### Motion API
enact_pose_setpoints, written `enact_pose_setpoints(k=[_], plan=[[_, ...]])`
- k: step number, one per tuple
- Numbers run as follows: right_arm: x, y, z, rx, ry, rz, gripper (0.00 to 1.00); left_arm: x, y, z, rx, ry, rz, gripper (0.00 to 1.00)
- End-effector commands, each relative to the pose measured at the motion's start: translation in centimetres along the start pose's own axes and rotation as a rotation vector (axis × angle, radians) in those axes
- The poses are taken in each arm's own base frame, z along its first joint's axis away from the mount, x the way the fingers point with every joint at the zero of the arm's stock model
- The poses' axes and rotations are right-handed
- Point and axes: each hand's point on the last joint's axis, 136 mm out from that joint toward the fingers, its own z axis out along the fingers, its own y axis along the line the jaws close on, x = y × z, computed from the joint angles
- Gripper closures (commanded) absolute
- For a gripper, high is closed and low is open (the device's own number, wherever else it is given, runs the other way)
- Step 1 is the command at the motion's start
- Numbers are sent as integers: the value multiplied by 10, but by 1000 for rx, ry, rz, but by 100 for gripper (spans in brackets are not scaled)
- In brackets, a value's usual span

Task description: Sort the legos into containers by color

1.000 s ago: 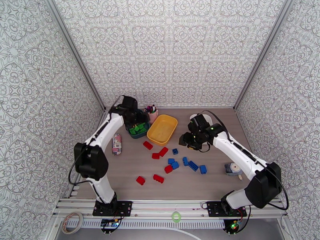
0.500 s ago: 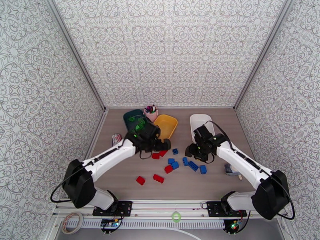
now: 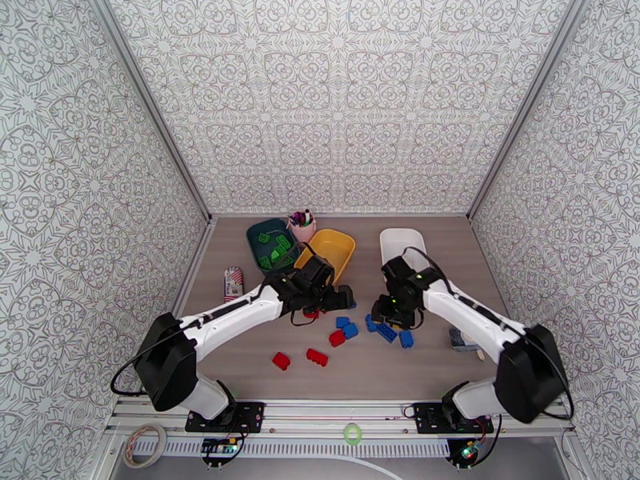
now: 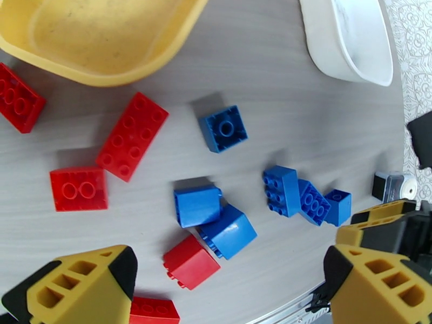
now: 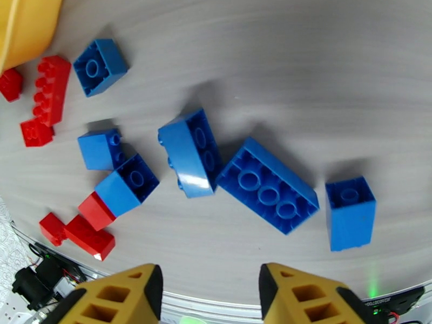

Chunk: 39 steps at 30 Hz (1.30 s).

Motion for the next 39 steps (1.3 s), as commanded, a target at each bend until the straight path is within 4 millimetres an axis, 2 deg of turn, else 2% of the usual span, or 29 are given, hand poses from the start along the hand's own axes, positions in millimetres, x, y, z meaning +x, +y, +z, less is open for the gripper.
enact_pose_setpoints(k=[1,10,17,27,32,39], plan=[[-11,8,1,52,5,-79,51,-2,4,-15,-32,-20,44,3],[-36,25,21,138,57,-184,51,23,32,-20,-75,-21,-1,3],[-41,25,41,167,108,-211,51,31,44,-19,-96,-17,-26,3],[-39,29,63,136,143,-195,54,28,38,-21,-83,-19,-28,3],[-35,24,78,141,174,-178,56,25,35,-19,-82,-13,-23,3],[-30,17,86,151,181,-162,57,20,35,-14,-70,-5,-37,3]])
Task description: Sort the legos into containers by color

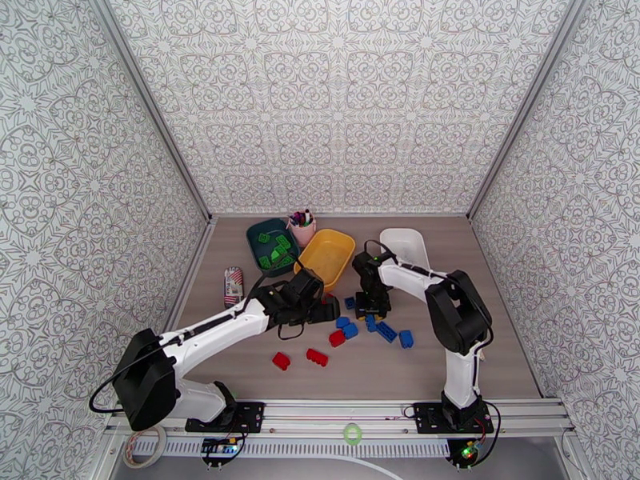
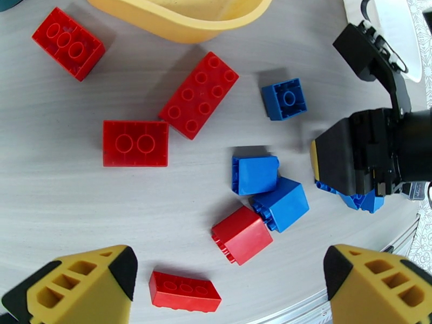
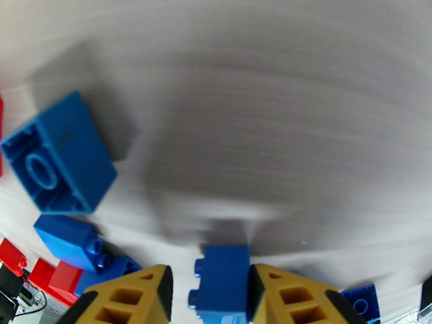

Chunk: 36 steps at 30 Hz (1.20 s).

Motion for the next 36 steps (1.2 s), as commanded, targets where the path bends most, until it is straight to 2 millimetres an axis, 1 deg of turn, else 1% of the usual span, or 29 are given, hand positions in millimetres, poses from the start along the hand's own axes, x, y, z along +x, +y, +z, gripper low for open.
enact_pose_setpoints(k=[1,7,12,17,20,24,28,31,34,36], plan=[[4,2,10,-6,19,7,58,-7,-7,0,18,3,-5,3],[4,2,11,-8,16,16,64,-10,-11,3,26,15,6,3],[0,9,-5,-39,-14,22,71,-15,-17,5,42,22,19,4],[-7,15,-34,-91,-68,44,78,-31,-31,3,91,8,23,4],[-13,16,-56,-132,-107,64,80,-44,-44,3,143,-1,28,4],[-25,13,-88,-191,-163,98,80,-64,-64,6,194,-7,44,5],[-43,0,-119,-240,-222,152,79,-85,-91,11,245,-13,76,5],[-59,-13,-141,-277,-272,200,77,-95,-115,16,306,14,103,6],[-75,-32,-159,-293,-322,258,75,-105,-135,22,347,26,123,6],[-84,-47,-165,-301,-339,304,75,-112,-148,25,375,30,133,6]])
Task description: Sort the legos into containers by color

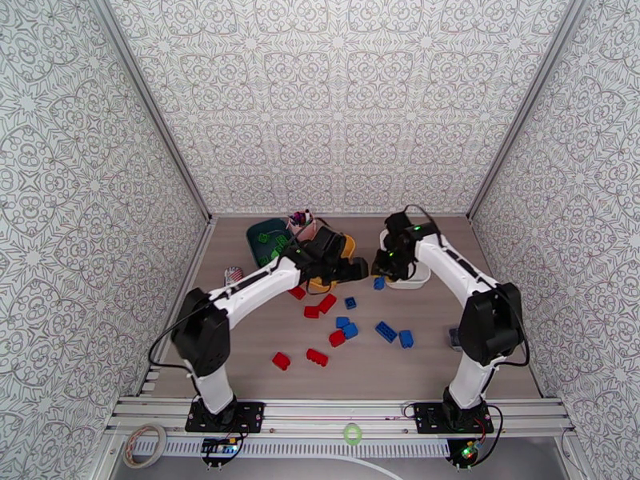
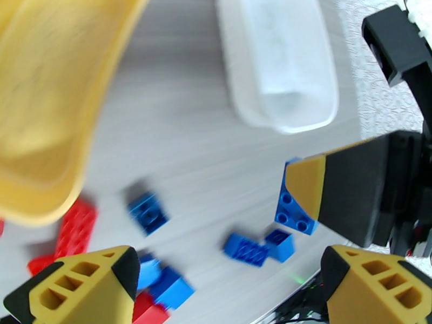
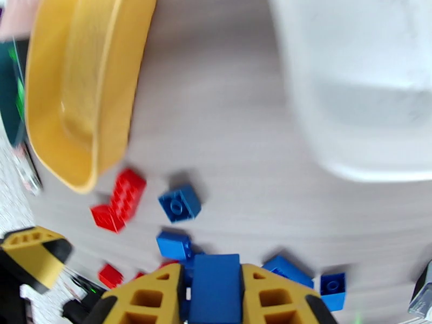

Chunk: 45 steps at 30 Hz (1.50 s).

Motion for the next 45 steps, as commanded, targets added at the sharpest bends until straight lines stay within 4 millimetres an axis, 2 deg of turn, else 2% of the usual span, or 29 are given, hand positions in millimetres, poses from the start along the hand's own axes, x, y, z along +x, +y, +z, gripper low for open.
enact_pose_setpoints(k=[1,8,13,18,24,27,32,37,45], plan=[[-21,-11,-21,-30,-39,80,76,-12,-26,8,88,24,44,6],[-67,-48,-32,-79,-108,246,76,-25,-60,35,162,61,77,7],[-89,-62,-37,-63,-134,284,70,-24,-73,40,169,75,110,7],[-100,-68,-44,-16,-152,266,53,-25,-70,31,138,54,122,7],[-97,-69,-54,0,-154,236,50,-25,-61,15,88,16,133,7],[-84,-70,-56,-3,-147,226,50,-23,-53,8,39,-1,147,7],[-48,-80,-57,1,-129,222,48,-16,-32,2,-73,-11,175,7],[0,-86,-50,15,-84,197,44,-4,-19,0,-131,2,186,6],[90,-102,-13,80,48,179,39,22,-9,5,-155,30,174,1]])
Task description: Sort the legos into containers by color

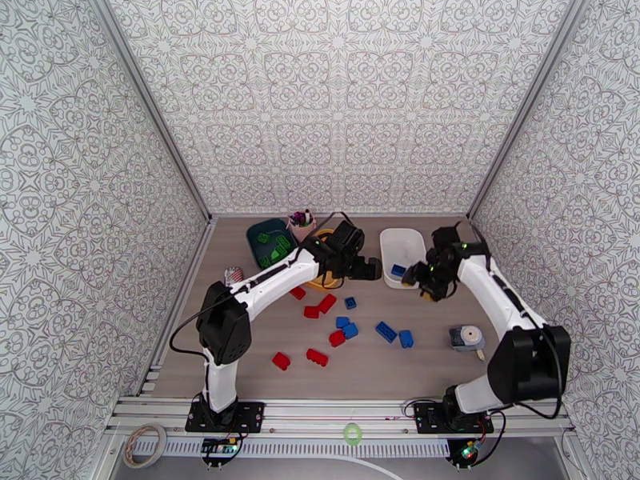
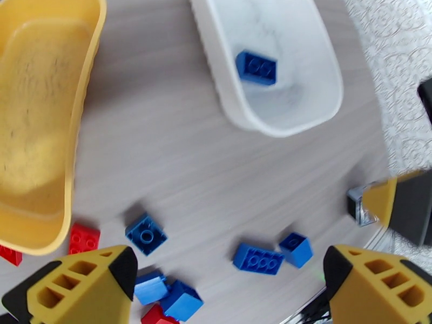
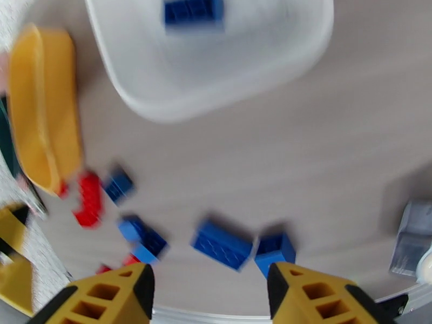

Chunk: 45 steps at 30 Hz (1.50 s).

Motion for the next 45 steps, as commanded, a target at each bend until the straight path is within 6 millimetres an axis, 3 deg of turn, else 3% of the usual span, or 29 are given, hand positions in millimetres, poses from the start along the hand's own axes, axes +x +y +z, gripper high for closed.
enact_pose_setpoints(k=[1,11,20,24,32,45], plan=[[28,-12,16,39,26,-1,39,11,-3,-9,-12,-9,6,1],[101,-46,49,138,91,-10,41,45,11,-7,-15,6,-53,1],[123,-66,70,205,115,-13,38,65,22,-7,-26,23,-69,1],[124,-68,80,218,125,-11,38,66,23,-9,-24,17,-78,1],[107,-61,92,251,108,-9,37,67,22,-9,-16,18,-91,1],[66,-58,87,269,79,16,39,62,19,-11,3,15,-87,1]])
